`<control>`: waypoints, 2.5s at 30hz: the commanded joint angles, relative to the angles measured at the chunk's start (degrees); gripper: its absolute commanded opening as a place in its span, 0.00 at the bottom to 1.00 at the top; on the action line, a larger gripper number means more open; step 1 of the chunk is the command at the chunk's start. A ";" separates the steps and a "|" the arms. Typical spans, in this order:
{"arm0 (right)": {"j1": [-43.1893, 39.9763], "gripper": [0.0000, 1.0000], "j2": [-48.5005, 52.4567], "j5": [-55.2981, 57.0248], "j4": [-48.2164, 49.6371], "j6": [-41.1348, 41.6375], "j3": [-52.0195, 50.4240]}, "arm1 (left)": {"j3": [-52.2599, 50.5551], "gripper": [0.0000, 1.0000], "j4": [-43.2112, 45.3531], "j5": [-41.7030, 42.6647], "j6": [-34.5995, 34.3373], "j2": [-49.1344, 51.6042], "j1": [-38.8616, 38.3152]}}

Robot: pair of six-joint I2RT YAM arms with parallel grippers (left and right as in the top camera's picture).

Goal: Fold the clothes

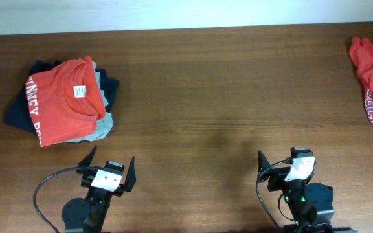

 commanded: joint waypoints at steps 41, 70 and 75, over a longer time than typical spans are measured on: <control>-0.31 0.98 -0.44 1.97 -0.07 0.00 -0.39 | -0.55 0.99 0.33 -0.39 0.66 -0.59 0.09; -0.31 0.99 8.13 -2.32 4.48 4.28 11.08 | 12.63 0.99 -2.08 1.09 -14.64 7.43 0.13; -0.33 0.99 23.65 -2.29 0.72 5.09 23.10 | 26.21 0.99 -9.97 1.05 -14.60 23.39 0.13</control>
